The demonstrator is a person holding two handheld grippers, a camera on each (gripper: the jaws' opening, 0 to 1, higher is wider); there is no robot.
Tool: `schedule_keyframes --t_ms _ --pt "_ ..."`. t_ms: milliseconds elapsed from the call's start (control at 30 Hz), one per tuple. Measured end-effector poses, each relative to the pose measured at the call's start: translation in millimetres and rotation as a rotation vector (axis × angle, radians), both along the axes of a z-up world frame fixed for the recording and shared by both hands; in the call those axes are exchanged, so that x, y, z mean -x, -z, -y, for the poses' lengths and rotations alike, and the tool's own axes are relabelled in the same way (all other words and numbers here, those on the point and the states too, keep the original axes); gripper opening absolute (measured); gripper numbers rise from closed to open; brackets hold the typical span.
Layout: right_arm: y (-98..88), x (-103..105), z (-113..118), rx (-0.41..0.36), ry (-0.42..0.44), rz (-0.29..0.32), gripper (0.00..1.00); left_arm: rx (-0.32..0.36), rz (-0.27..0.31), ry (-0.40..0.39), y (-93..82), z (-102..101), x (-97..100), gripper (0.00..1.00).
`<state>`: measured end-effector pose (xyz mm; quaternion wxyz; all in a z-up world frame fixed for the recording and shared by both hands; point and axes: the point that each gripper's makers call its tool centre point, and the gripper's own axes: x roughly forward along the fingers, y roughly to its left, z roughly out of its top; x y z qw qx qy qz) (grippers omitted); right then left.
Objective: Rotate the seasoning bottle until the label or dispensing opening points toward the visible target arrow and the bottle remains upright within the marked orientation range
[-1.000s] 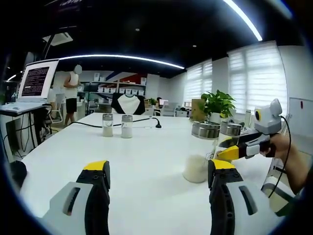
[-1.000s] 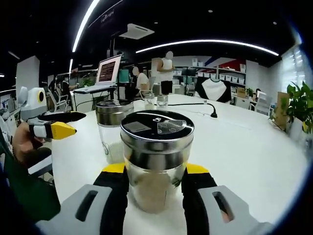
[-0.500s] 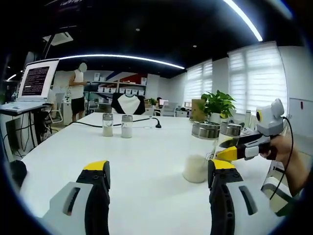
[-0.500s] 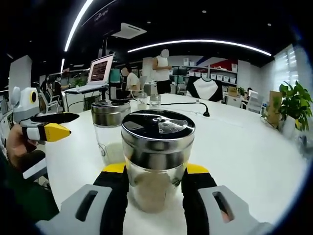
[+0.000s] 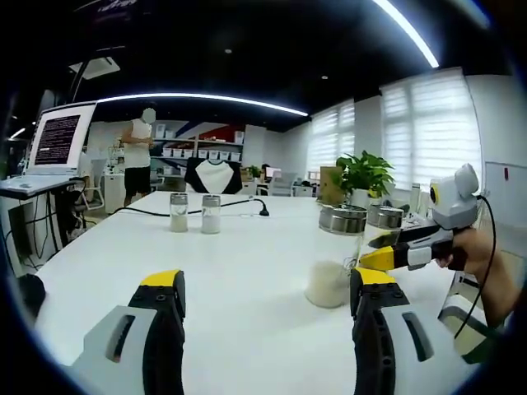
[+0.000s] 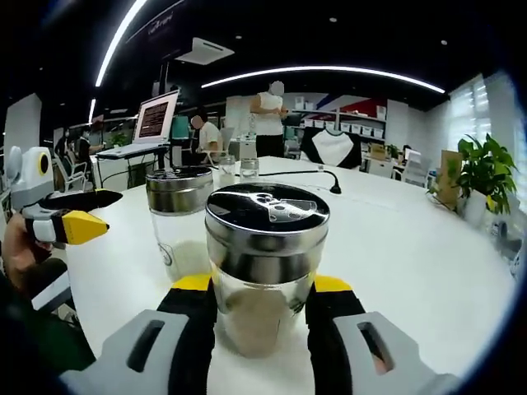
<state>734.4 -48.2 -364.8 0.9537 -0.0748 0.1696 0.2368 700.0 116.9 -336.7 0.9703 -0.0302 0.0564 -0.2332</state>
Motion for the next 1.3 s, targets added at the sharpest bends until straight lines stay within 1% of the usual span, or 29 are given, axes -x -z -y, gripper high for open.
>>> schedule_keyframes --t_ms 367,800,867,900,1000,1067,1167,1200,1267,1300 --pt "-0.6 -2 1 0.001 0.050 -0.001 0.41 0.008 -0.012 -0.002 1.7 -3 -3.8 0.87" --pt "0.0 -3 1 -0.002 0.066 -0.008 0.42 0.019 -0.015 -0.009 2.0 -8 -6.0 0.87" --pt "-0.2 -3 0 -0.008 0.055 -0.002 0.42 0.019 -0.016 -0.012 2.0 -9 -6.4 0.87" --pt "-0.2 -3 0 -0.009 0.034 0.008 0.43 0.020 -0.016 -0.013 2.0 -10 -6.7 0.87" --pt "-0.7 -1 -1 -0.042 0.012 0.014 0.48 0.020 -0.016 -0.013 2.1 -9 -5.8 0.87" --pt "-0.3 1 1 -0.038 0.004 0.015 0.50 0.020 -0.019 -0.011 2.8 -8 -5.5 0.87" --pt "-5.6 2 5 -0.043 -0.018 0.043 0.52 0.019 -0.019 -0.010 2.8 -8 -5.3 0.87" --pt "-6.3 3 4 -0.048 -0.036 0.046 0.52 0.020 -0.019 -0.011 2.8 -8 -5.3 0.87" --pt "-6.2 7 0 -0.071 -0.122 0.049 0.53 0.020 -0.019 -0.012 2.5 -9 -5.2 0.86" --pt "-4.9 8 2 -0.080 -0.127 0.043 0.53 0.020 -0.018 -0.013 2.0 -9 -5.1 0.86"
